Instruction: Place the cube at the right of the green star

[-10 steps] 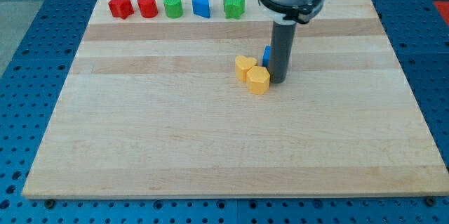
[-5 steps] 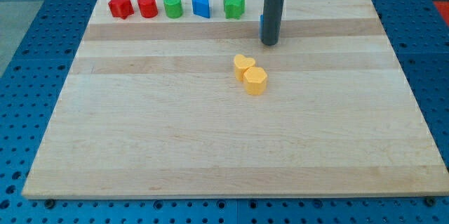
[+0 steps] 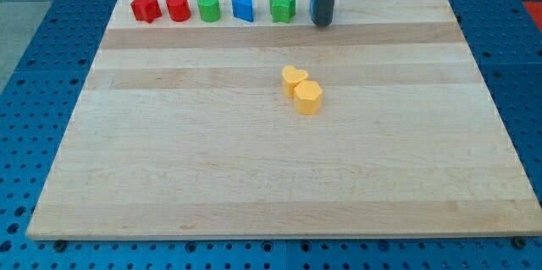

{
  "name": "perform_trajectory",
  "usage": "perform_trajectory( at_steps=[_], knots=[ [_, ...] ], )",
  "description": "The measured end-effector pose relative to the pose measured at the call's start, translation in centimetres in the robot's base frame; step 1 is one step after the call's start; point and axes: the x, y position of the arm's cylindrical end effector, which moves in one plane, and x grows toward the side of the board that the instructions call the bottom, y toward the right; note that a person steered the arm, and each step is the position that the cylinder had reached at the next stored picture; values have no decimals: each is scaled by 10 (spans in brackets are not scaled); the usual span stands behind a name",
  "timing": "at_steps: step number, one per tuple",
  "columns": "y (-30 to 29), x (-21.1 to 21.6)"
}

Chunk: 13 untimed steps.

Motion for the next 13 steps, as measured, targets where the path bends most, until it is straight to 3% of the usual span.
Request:
perform_trajectory(
  at_steps=[2, 3, 4, 7, 13],
  knots=[
    [0, 7],
    [10, 30],
    [41, 30],
    [62, -59],
    [36, -66]
  ],
)
